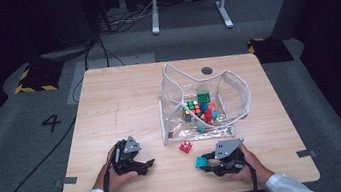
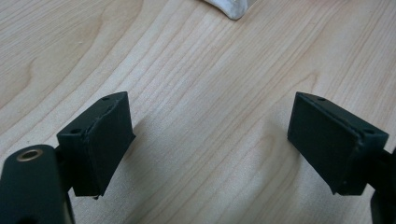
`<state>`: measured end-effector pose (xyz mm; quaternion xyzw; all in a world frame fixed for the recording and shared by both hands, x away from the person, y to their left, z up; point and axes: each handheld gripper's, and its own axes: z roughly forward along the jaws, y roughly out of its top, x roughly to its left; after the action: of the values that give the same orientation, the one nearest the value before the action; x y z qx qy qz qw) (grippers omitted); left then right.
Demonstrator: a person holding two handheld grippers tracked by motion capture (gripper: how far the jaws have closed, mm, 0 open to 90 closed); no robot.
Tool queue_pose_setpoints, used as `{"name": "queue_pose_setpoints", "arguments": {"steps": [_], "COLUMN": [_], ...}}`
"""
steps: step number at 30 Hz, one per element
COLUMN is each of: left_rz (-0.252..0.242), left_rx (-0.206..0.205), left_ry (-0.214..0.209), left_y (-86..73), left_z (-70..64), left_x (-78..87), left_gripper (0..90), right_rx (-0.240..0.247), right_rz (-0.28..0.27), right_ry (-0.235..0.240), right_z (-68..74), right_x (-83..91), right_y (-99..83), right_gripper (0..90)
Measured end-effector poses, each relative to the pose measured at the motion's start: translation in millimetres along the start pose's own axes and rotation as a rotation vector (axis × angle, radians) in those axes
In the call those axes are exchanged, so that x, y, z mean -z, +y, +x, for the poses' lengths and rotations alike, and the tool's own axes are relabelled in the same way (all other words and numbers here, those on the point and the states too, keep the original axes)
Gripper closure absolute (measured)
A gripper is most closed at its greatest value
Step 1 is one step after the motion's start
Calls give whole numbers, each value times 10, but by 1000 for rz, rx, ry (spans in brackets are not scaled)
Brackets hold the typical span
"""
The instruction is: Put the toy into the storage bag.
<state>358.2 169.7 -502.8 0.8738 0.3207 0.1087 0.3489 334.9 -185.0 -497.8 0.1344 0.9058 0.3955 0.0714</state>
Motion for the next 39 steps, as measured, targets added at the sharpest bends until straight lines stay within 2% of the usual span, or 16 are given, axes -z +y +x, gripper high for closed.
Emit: {"name": "queue_pose_setpoints", "arguments": {"steps": [1,14,15,17,20,21,26,27,31,39], "left_rz": [0,1,1,1,0,0,1,0,0,1], "left_rx": [0,-6,-6,-7,-7,-7,-7,-7,-7,-5], "left_ry": [0,2,2,5,5,5,5,4,4,2], "left_y": [0,0,0,0,-1,-1,0,0,0,0], "left_z": [0,3,3,3,3,3,3,4,4,4], "left_x": [1,4,4,5,4,5,5,4,4,4], "left_gripper": [142,142,142,142,142,142,142,142,142,142], "right_rx": [32,36,22,29,12,9,-6,-25,-18,-80], "right_rz": [-15,-10,-11,-11,-9,9,-9,-6,-24,-24], "right_ry": [-3,-35,-38,-43,-51,-56,-78,-83,-102,-155], "right_z": [-24,-77,-72,-85,-97,-104,-144,-144,-209,-303], "right_x": [0,149,161,189,242,272,383,407,493,683], "right_y": [-4,-83,-93,-114,-142,-156,-212,-223,-285,-422], "right_gripper": [592,592,592,592,592,592,592,592,592,592]}}
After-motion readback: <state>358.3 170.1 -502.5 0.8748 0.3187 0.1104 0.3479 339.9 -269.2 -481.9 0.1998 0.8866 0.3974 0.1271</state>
